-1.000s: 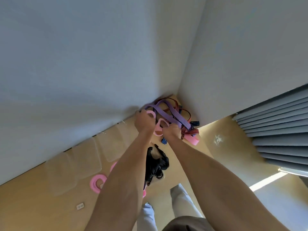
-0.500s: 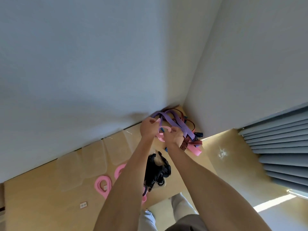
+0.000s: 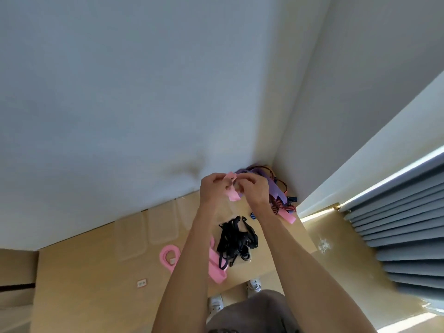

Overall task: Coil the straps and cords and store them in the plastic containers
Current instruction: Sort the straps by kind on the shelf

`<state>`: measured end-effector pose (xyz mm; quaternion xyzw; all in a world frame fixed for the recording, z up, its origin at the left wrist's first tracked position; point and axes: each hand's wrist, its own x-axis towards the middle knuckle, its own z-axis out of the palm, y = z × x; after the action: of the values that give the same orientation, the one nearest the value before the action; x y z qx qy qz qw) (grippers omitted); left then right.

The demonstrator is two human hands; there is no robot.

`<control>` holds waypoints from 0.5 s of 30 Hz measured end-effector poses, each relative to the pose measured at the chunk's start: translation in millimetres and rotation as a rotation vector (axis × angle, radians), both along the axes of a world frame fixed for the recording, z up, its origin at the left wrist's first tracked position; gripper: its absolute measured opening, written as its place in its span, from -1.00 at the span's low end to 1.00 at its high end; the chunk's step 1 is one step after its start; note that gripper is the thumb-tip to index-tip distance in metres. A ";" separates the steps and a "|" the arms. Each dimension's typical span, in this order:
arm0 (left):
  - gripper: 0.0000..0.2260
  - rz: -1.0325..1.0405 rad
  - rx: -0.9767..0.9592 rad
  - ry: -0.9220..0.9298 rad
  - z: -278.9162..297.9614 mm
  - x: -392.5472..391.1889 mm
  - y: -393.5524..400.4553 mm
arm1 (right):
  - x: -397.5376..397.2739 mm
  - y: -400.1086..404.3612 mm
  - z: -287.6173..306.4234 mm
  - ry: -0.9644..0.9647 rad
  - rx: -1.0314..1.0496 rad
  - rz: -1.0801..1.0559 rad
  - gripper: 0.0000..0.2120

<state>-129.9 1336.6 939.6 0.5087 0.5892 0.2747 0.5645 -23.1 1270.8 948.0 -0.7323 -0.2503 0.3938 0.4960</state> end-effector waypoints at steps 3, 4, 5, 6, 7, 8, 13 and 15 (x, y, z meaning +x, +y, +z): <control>-0.86 -0.030 0.041 -0.068 28.7 -31.7 -3.2 | -26.2 -4.5 18.8 -0.083 0.021 -0.050 -0.77; -0.86 -0.065 0.056 -0.110 38.2 -41.7 -3.7 | -36.4 -5.6 26.2 -0.066 0.040 -0.003 -0.70; -0.86 -0.108 0.076 -0.142 48.3 -51.6 -4.8 | -47.7 -6.3 34.2 -0.034 0.072 0.058 -0.63; -0.86 -0.154 0.107 -0.158 57.6 -61.4 -5.4 | -58.7 -7.0 41.6 0.016 0.112 0.105 -0.58; -0.86 -0.192 0.139 -0.169 65.9 -71.3 -6.2 | -69.3 -7.4 47.2 0.073 0.162 0.126 -0.58; -0.86 -0.215 0.168 -0.182 71.9 -81.6 -5.6 | -79.1 -8.1 51.6 0.116 0.208 0.128 -0.62; -0.87 -0.179 0.256 -0.232 82.5 -133.1 -4.1 | -106.0 -14.4 57.1 0.197 0.209 0.198 -0.75; -0.92 -0.121 0.179 -0.259 74.6 -148.2 -9.0 | -116.0 -18.0 56.5 0.165 0.189 0.227 -0.83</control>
<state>-278.1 1327.6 1014.2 0.5517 0.4532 0.3550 0.6035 -139.1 1252.9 1004.5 -0.6145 -0.3257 0.4810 0.5338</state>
